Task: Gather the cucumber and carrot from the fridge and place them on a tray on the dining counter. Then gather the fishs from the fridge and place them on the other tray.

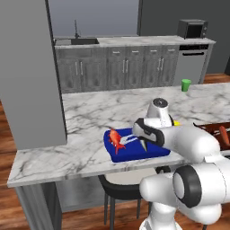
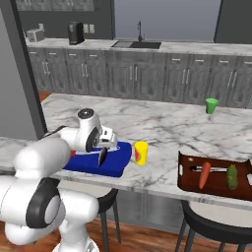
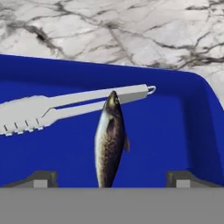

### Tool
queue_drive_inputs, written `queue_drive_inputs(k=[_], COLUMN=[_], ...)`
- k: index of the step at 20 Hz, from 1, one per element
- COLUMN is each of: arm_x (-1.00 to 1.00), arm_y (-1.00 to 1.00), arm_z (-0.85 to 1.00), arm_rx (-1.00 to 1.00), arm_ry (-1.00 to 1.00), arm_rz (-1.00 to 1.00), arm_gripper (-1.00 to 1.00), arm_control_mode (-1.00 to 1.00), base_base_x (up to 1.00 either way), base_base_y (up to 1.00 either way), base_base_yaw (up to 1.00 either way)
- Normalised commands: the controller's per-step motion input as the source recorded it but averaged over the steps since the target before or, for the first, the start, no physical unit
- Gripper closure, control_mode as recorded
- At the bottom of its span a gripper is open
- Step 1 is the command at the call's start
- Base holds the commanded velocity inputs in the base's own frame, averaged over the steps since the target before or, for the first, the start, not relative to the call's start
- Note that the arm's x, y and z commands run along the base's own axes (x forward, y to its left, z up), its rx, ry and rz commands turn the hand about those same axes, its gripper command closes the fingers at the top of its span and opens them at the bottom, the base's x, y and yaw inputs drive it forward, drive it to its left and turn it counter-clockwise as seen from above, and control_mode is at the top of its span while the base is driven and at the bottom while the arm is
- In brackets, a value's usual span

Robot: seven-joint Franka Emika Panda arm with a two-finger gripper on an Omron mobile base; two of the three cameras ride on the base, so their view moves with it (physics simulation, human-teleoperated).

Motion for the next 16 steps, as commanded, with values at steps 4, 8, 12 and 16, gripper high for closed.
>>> queue_drive_inputs(k=[4, 8, 12, 16], arm_x=[-0.23, -0.32, -0.58, -0.8], arm_y=[0.0, 0.0, 0.0, 0.0], arm_z=[0.68, 0.58, 0.3, 0.2], arm_rx=[0.0, 0.0, 0.0, 0.0], arm_ry=[0.04, 0.06, 0.03, 0.0], arm_rz=[-0.01, -0.02, -0.02, -0.02], arm_gripper=[-1.0, -1.0, -1.0, -1.0], arm_control_mode=[-1.0, -1.0, -1.0, -1.0], base_base_x=[0.0, 0.0, 0.0, 0.0], base_base_y=[0.0, 0.0, 0.0, 0.0], base_base_yaw=[0.0, 0.0, 0.0, 0.0])
